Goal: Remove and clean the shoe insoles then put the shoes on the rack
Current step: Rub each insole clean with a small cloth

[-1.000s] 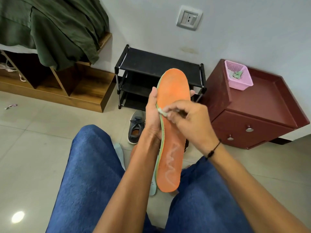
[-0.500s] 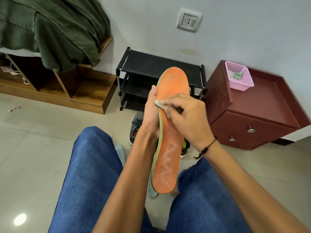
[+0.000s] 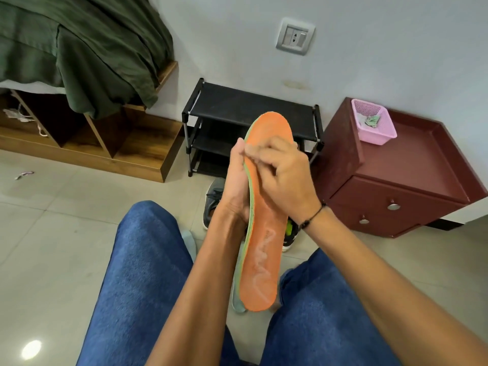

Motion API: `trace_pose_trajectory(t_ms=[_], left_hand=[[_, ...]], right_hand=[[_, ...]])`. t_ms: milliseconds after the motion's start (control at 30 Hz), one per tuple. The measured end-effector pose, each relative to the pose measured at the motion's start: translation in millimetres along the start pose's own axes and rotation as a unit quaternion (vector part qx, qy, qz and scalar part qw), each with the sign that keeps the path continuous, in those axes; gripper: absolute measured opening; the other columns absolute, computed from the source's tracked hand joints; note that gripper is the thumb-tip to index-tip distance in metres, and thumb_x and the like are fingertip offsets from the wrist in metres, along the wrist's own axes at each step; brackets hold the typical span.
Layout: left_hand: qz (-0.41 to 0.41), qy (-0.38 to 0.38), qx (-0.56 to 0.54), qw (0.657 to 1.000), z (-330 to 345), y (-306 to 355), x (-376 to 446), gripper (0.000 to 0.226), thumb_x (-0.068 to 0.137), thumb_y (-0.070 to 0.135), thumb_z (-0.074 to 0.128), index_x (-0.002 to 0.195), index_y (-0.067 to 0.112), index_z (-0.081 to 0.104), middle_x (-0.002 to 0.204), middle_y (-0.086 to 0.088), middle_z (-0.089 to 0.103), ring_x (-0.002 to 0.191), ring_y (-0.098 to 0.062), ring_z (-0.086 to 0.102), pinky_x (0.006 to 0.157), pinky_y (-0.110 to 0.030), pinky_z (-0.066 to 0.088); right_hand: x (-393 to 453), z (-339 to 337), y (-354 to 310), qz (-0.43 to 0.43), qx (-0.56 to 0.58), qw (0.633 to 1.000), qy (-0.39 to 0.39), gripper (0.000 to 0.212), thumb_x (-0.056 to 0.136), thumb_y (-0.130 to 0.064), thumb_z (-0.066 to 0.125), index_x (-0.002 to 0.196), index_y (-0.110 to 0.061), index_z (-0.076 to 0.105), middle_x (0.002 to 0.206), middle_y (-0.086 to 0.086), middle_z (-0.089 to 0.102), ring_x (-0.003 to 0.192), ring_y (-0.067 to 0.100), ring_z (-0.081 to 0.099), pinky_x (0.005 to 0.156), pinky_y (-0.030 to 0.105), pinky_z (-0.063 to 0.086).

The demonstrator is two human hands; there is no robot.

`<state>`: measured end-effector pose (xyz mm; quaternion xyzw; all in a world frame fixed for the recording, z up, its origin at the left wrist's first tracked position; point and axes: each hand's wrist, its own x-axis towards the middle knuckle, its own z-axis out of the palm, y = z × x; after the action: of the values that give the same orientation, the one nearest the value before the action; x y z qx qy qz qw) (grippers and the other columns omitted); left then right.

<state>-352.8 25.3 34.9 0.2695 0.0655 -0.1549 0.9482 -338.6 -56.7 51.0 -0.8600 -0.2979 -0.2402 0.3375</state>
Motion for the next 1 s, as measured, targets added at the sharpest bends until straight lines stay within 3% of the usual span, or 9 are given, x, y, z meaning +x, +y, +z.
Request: trace_pose_trajectory(t_ms=[100,200,300,467,533,633,733,867,1000], left_hand=[[-0.002,0.021,0.014,1.0,2.7,-0.7,0.1,0.075,0.093,0.061,0.024,0.105,0.0,0.067,0.105,-0.017,0.067,0.097,-0.024,0.066,0.088,-0.031,0.051],[0.018,0.027,0.039,0.999,13.6,-2.7,-3.3,0.078,0.098,0.053,0.022,0.061,0.01,0.075,0.063,-0.009,0.069,0.055,-0.018,0.067,0.055,-0.029,0.055],[0.006,0.03,0.082,0.996,17.2,-4.6,-4.5,0.075,0.099,0.051,0.024,0.059,0.008,0.071,0.054,-0.008,0.065,0.046,-0.019,0.063,0.043,-0.027,0.052],[0.013,0.013,0.004,1.0,1.5,-8.1,4.0,0.07,0.099,0.049,0.023,0.078,0.01,0.077,0.078,-0.007,0.071,0.072,-0.012,0.07,0.068,-0.021,0.057],[-0.01,-0.017,0.003,1.0,0.4,-7.6,0.5,0.079,0.092,0.062,0.022,0.114,-0.002,0.064,0.108,-0.014,0.066,0.097,-0.02,0.065,0.092,-0.029,0.049],[0.002,-0.032,0.007,0.999,-4.9,-8.3,1.2,0.084,0.089,0.066,0.023,0.117,-0.003,0.062,0.124,-0.019,0.055,0.103,-0.025,0.058,0.105,-0.04,0.036],[-0.006,-0.023,-0.003,1.0,-1.5,-6.6,2.7,0.084,0.087,0.068,0.026,0.114,-0.002,0.064,0.119,-0.019,0.057,0.104,-0.028,0.058,0.096,-0.038,0.045],[0.023,0.009,0.013,1.0,1.0,-7.3,3.6,0.077,0.09,0.067,0.024,0.094,0.007,0.071,0.089,-0.017,0.068,0.073,-0.03,0.065,0.063,-0.039,0.054],[0.057,0.007,0.016,0.998,-0.9,-6.7,-0.4,0.073,0.097,0.056,0.021,0.085,0.007,0.075,0.082,-0.012,0.072,0.073,-0.021,0.07,0.066,-0.031,0.057]], right_hand=[[-6.7,-14.7,-1.9,0.003,0.036,0.999,-0.018,0.02,0.082,-0.003,0.06,0.094,-0.009,0.074,0.079,0.005,0.064,0.072,0.013,0.058,0.067,0.024,0.047],[20.4,-30.7,10.2,0.033,-0.004,0.997,0.074,0.017,0.083,-0.009,0.06,0.092,-0.006,0.074,0.077,0.012,0.062,0.068,0.019,0.058,0.064,0.017,0.041],[41.8,-30.4,20.8,0.05,-0.065,0.991,0.109,0.02,0.082,-0.006,0.058,0.094,-0.009,0.074,0.078,0.011,0.063,0.07,0.019,0.059,0.065,0.017,0.042],[5.0,-3.0,2.6,-0.027,-0.07,0.997,0.022,0.022,0.079,-0.002,0.057,0.089,-0.012,0.074,0.079,0.006,0.067,0.073,0.025,0.062,0.067,0.032,0.045],[-16.1,-1.6,-5.3,0.004,-0.01,1.0,0.016,0.022,0.077,0.001,0.06,0.089,-0.01,0.074,0.081,0.004,0.069,0.076,0.022,0.064,0.07,0.033,0.048],[-33.8,-11.2,-10.1,0.063,0.101,0.992,-0.049,0.019,0.079,-0.002,0.061,0.092,-0.007,0.074,0.079,-0.005,0.066,0.074,0.009,0.062,0.071,0.029,0.05],[-23.6,-28.4,-8.2,0.074,0.103,0.991,-0.051,0.012,0.078,-0.004,0.067,0.087,-0.008,0.074,0.073,-0.006,0.064,0.065,0.012,0.06,0.064,0.034,0.051],[17.4,-38.5,20.7,0.046,-0.058,0.995,0.064,0.016,0.077,-0.004,0.058,0.083,-0.009,0.072,0.08,0.006,0.067,0.075,0.024,0.063,0.069,0.045,0.05],[16.1,-11.8,21.7,0.013,-0.182,0.98,0.076,0.017,0.073,-0.007,0.051,0.074,-0.014,0.066,0.07,0.003,0.065,0.066,0.03,0.058,0.069,0.036,0.037]])
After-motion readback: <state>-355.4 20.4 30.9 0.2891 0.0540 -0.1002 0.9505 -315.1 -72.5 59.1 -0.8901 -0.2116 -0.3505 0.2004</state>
